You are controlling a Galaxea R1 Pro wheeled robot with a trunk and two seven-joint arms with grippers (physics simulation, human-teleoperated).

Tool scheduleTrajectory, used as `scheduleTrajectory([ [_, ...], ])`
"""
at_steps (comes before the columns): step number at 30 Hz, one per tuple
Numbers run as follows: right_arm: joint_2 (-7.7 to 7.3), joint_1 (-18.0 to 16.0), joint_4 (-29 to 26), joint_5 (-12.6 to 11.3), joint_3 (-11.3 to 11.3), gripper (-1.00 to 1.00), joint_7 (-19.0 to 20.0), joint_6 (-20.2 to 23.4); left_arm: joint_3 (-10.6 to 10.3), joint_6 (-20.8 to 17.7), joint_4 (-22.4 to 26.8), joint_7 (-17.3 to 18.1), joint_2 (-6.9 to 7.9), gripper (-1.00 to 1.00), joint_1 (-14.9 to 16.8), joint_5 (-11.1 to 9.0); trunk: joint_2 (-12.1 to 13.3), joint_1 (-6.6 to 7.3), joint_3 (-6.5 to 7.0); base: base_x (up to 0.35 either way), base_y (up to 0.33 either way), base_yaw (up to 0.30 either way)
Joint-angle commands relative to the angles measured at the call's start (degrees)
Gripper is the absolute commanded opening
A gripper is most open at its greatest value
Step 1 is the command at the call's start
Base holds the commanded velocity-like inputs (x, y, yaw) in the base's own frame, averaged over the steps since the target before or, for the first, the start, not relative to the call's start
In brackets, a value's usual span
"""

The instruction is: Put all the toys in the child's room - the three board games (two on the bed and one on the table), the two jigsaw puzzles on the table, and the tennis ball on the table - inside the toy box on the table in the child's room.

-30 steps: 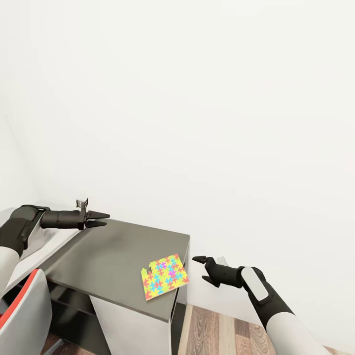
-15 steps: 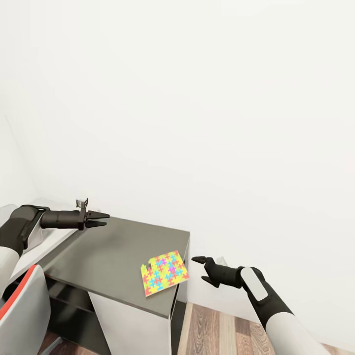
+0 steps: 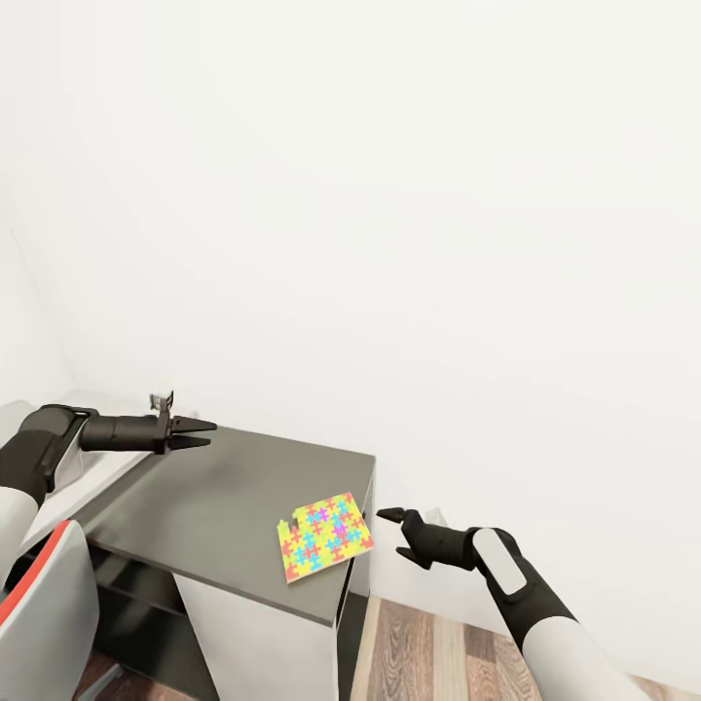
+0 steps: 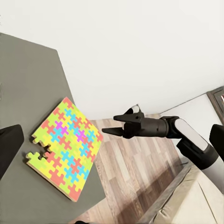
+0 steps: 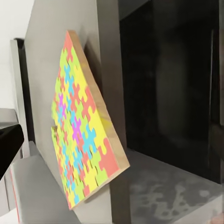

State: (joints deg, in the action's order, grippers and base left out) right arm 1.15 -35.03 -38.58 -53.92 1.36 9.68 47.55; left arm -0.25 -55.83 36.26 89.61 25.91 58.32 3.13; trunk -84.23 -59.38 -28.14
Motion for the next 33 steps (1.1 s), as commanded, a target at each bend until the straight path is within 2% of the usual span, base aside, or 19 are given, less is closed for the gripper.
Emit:
scheduleTrajectory([
  [1, 0.04, -0.04, -0.01, 0.30, 0.16, 1.00, 0.25, 0.22, -0.02, -0.59, 0.03, 0.39, 0.02, 1.00, 0.04, 0.32, -0.45, -0.22, -0.25, 0.000, 0.000, 0.000],
  [12, 0.19, -0.04, 2.84, 0.32, 0.30, 1.00, 0.08, -0.20, -0.12, -0.59, 0.04, 0.39, 0.05, 1.00, 0.04, 0.35, -0.85, -0.44, -0.43, 0.000, 0.000, 0.000],
  [16, 1.22, -0.04, 3.33, 0.36, 0.31, 1.00, 0.03, -0.44, -0.21, -0.59, 0.04, 0.39, 0.09, 1.00, 0.04, 0.38, -0.85, -0.44, -0.42, 0.000, 0.000, 0.009],
  [18, 2.03, -0.04, 3.44, 0.43, 0.31, 1.00, 0.00, -0.49, -0.25, -0.59, 0.04, 0.39, 0.07, 1.00, 0.04, 0.39, -0.85, -0.44, -0.35, 0.000, 0.000, 0.109],
  [21, 2.47, -0.04, 3.49, 0.44, 0.31, 1.00, -0.01, -0.58, -0.21, -0.59, 0.04, 0.39, 0.07, 1.00, 0.04, 0.39, -0.85, -0.44, -0.21, 0.000, 0.000, 0.188],
  [28, 2.62, -0.04, 3.51, 0.40, 0.46, 1.00, 0.04, -0.53, -0.27, -0.59, 0.04, 0.39, 0.10, 1.00, 0.04, 0.39, -0.85, -0.44, 0.15, 0.000, 0.000, 0.213],
  [33, 2.52, -0.04, 3.51, 0.33, 0.60, 1.00, 0.07, -0.39, -0.16, -0.59, 0.04, 0.39, 0.10, 1.00, 0.04, 0.39, -0.85, -0.44, 0.21, 0.000, 0.000, 0.055],
])
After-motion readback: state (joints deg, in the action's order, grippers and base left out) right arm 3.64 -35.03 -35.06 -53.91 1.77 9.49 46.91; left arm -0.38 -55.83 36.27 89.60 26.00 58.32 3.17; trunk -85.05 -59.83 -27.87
